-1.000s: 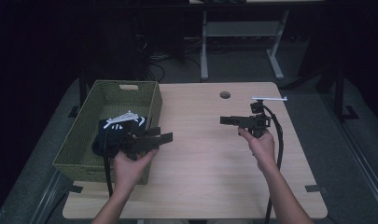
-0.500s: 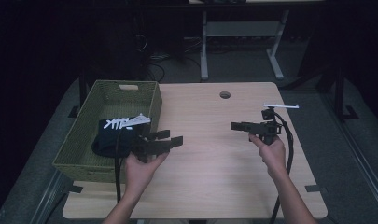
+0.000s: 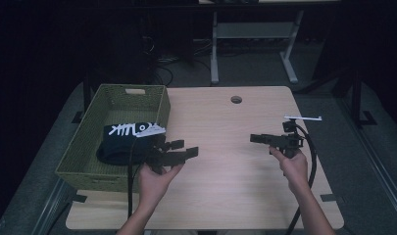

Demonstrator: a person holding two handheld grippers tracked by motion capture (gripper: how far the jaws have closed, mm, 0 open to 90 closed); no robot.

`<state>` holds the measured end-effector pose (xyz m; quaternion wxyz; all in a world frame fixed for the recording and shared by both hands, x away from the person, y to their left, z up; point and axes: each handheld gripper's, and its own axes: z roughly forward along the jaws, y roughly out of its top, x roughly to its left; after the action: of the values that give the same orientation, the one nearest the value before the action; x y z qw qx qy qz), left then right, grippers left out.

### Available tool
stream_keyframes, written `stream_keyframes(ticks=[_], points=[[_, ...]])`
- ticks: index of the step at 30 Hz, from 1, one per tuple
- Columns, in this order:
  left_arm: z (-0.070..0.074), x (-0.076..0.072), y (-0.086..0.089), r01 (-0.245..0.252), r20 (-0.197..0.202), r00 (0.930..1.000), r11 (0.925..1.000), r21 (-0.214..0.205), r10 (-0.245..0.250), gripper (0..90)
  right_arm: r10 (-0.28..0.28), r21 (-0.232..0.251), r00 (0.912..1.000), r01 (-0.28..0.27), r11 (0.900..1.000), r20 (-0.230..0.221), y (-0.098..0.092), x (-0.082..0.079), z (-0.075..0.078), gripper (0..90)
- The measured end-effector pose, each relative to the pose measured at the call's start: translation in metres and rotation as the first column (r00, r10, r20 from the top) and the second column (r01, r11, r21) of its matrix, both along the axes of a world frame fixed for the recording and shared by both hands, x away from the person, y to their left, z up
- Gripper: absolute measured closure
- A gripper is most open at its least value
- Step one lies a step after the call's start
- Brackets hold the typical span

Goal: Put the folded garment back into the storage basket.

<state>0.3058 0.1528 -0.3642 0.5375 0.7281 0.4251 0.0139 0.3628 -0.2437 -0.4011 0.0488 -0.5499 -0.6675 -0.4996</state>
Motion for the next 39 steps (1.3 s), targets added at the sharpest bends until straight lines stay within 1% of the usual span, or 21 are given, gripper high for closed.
stream_keyframes(ticks=[4, 8, 11, 13, 18, 20, 25, 27, 31, 39], points=[[-0.005, 0.000, -0.002, 0.002, -0.003, 1.0000, 1.0000, 0.003, -0.002, 25.1, -0.002, 0.004, 1.0000, 0.002, 1.0000, 0.004, -0.004, -0.003, -0.001, 26.9], [-0.010, 0.000, -0.005, 0.003, -0.008, 1.0000, 1.0000, 0.002, -0.003, 25.1, -0.006, 0.006, 1.0000, 0.006, 1.0000, -0.005, -0.008, -0.006, -0.006, 26.9], [-0.012, -0.001, -0.007, 0.003, -0.005, 1.0000, 1.0000, 0.004, -0.003, 24.9, -0.004, -0.002, 0.9999, 0.004, 1.0000, -0.012, -0.012, -0.009, -0.010, 26.8], [-0.014, -0.001, -0.008, 0.003, -0.004, 1.0000, 1.0000, 0.006, -0.003, 24.9, -0.009, 0.011, 0.9999, 0.009, 0.9999, -0.008, -0.015, -0.012, -0.011, 26.8], [-0.019, -0.002, -0.011, 0.003, -0.008, 1.0000, 0.9999, 0.012, -0.003, 25.0, -0.008, 0.003, 0.9999, 0.008, 1.0000, -0.015, -0.021, -0.019, -0.016, 26.8], [-0.021, -0.002, -0.012, 0.008, -0.011, 0.9999, 0.9999, 0.010, -0.008, 25.0, -0.010, 0.007, 0.9999, 0.010, 0.9999, -0.010, -0.023, -0.021, -0.018, 26.8], [-0.025, -0.003, -0.014, 0.005, -0.006, 1.0000, 0.9999, 0.016, -0.005, 24.7, -0.016, 0.006, 0.9997, 0.016, 0.9999, -0.016, -0.030, -0.028, -0.023, 26.8], [-0.027, -0.004, -0.015, 0.005, -0.005, 1.0000, 0.9999, 0.015, -0.005, 24.2, -0.017, -0.001, 0.9998, 0.016, 0.9999, -0.012, -0.033, -0.030, -0.025, 26.8], [-0.031, -0.005, -0.016, 0.005, -0.005, 1.0000, 0.9999, 0.014, -0.005, 23.9, -0.025, -0.004, 0.9994, 0.025, 0.9997, -0.022, -0.038, -0.035, -0.030, 26.8], [-0.040, -0.008, -0.015, 0.001, 0.003, 1.0000, 0.9997, 0.023, -0.001, 23.9, -0.035, -0.010, 0.9990, 0.035, 0.9994, -0.028, -0.048, -0.048, -0.041, 26.8]])
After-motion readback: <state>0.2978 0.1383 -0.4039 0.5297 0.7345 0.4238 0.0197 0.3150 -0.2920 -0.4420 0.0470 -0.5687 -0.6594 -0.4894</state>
